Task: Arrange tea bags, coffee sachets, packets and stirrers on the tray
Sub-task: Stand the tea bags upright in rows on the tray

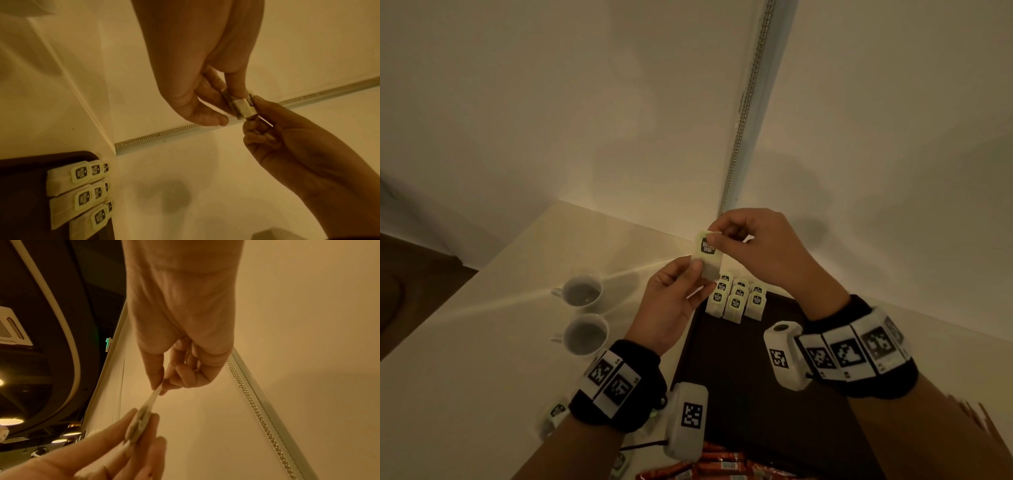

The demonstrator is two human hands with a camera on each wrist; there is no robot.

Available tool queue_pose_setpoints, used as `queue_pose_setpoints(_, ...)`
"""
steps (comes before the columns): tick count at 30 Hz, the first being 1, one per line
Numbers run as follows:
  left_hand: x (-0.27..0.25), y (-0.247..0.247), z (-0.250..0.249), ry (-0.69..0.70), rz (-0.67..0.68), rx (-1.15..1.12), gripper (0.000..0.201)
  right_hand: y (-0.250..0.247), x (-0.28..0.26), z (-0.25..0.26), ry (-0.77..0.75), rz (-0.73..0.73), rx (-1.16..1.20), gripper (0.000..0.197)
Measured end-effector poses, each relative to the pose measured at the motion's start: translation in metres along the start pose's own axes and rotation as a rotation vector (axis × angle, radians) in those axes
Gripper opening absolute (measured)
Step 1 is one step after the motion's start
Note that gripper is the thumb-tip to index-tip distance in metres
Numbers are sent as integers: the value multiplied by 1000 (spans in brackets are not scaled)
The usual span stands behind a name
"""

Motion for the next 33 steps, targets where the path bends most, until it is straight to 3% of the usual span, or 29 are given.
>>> queue_pose_setpoints(9, -1, 3, 0, 72, 11, 148, 21, 0, 2, -11, 66, 19, 104, 5)
queue_pose_setpoints(13, -2, -10, -1, 83, -23, 268, 42, -1, -2, -26, 75, 18, 85, 8)
queue_pose_setpoints(19, -26, -86, -11, 139, -69, 597, 28, 12, -33, -118, 213, 157, -229, 19)
queue_pose_setpoints(26, -78, -180, -15, 60, -221, 761, 45, 49, -84, -225, 535, 348, -301, 20)
queue_pose_setpoints(30, -100, -227, -9, -78, -378, 751, 12, 50, -86, -253, 593, 206, -344, 20)
queue_pose_setpoints(33, -115, -257, -9, -132, -511, 749, 19, 47, -80, -264, 607, 86, -340, 17)
Point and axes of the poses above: each hand's wrist, its own x-axis towards the middle knuckle, its own y-axis out of the palm, z = x × y, the point moved 7 cm from there along x, towards the middle knuckle, and after that the axes turned 13 degrees about -z, right-handed, at the moved point
